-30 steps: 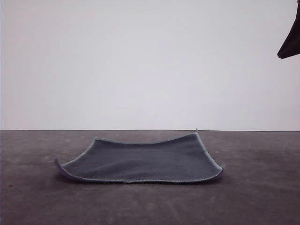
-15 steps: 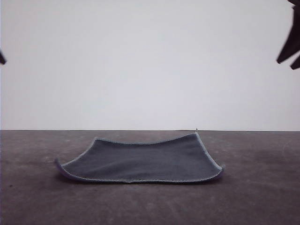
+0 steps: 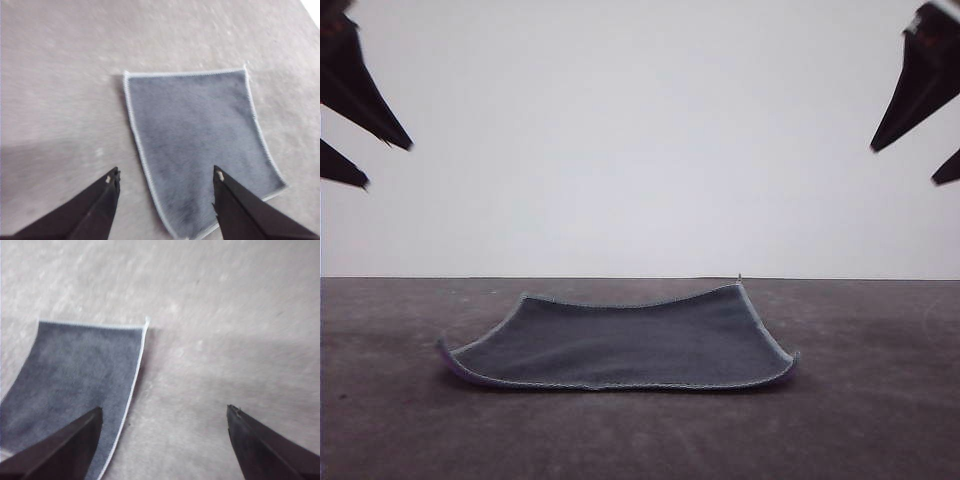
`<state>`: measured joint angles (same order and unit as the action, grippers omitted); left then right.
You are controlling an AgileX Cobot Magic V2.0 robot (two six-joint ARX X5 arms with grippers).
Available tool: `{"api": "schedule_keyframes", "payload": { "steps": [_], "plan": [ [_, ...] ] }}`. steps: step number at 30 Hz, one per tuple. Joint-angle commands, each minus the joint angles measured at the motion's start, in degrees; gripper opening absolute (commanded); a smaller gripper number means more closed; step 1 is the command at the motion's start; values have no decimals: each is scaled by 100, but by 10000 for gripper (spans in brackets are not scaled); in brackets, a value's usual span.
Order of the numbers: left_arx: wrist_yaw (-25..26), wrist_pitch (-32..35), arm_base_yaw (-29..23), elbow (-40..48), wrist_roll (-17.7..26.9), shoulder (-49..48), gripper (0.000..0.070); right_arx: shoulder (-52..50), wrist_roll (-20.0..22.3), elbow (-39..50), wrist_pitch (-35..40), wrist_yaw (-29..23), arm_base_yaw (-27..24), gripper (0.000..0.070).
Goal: Fold clothes
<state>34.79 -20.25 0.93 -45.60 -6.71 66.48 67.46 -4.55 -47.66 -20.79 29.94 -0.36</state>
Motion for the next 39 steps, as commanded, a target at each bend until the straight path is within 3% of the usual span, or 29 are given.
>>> {"api": "schedule_keyframes", "payload": {
  "steps": [1,6,11,32,39],
  "plan": [
    [102,236,73,-104,-127,270,354,200,-122,-98,220,90,48,500],
    [228,746,295,-216,-258,1037,354,735,-391,-149,853,442,192,499],
    [244,968,474,-578,-263,1800,354,1313,-403,-474,921,561,332,499],
    [249,675,601,-2658,-237,4038,353,3042,-416,-1578,1005,728,802,499],
    [244,682,612,-2734,-195,4390,353,3555,-752,-1620,1524,944,922,498]
  ]
}}
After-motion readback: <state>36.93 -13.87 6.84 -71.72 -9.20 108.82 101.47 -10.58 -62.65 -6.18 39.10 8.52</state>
